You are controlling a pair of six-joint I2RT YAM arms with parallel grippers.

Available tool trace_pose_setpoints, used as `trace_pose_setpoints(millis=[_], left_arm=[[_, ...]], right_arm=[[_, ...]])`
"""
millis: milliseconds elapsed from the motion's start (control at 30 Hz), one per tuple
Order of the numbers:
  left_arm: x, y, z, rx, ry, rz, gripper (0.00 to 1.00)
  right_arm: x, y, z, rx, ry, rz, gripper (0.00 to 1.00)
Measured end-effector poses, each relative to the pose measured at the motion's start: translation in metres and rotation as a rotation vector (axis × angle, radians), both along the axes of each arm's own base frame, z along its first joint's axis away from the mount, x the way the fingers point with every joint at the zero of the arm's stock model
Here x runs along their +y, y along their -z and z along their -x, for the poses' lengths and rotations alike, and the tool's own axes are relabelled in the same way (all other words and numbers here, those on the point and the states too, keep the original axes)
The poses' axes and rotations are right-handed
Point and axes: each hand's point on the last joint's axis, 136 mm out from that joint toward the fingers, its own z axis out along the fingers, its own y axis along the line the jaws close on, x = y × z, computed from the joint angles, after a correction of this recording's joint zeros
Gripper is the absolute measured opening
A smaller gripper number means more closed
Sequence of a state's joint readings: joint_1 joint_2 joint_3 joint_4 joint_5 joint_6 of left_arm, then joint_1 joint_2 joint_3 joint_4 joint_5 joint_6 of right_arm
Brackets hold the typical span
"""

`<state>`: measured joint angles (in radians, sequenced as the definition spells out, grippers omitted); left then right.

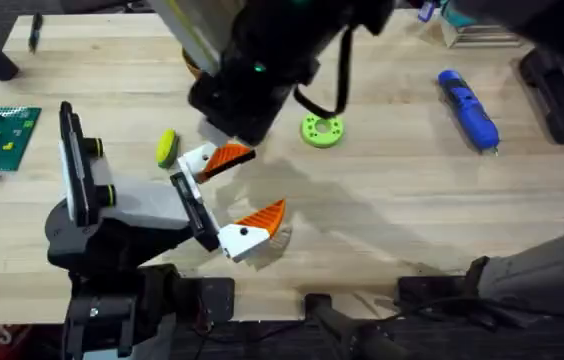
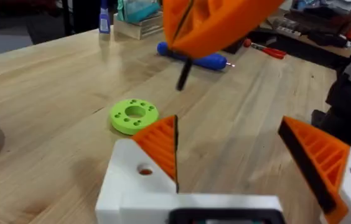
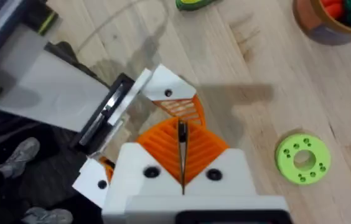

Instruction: Pick up the gripper from the table and insert it into the empty holder that is missing its gripper. Then pick up a screw, insert it into the mounting hole, and use the screwdriver to tighten it. Finally, clean up the table by picking up the vegetable and placing it into the bucket.

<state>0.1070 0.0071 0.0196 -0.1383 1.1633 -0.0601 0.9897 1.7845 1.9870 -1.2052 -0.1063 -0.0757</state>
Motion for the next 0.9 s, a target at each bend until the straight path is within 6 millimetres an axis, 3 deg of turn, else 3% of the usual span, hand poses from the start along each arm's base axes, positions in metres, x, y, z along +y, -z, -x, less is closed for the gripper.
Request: trace_pose_setpoints(millis=[500,767,900], left_arm=[[0.0,0.0,0.0,0.0,0.0,0.0,0.985],[0.0,0.0,0.0,0.0,0.0,0.0,0.986],[0.0,0.0,0.0,0.0,0.0,0.0,0.986]], right_arm=[[0.036,0.008,0.019,-0.059,-0.088,0.036,0.007],[0.04,0.031,0.008,-0.085,-0.083,0.106,0.007],[0.043,0.033,0.002,-0.108,-0.073,0.106,0.007]])
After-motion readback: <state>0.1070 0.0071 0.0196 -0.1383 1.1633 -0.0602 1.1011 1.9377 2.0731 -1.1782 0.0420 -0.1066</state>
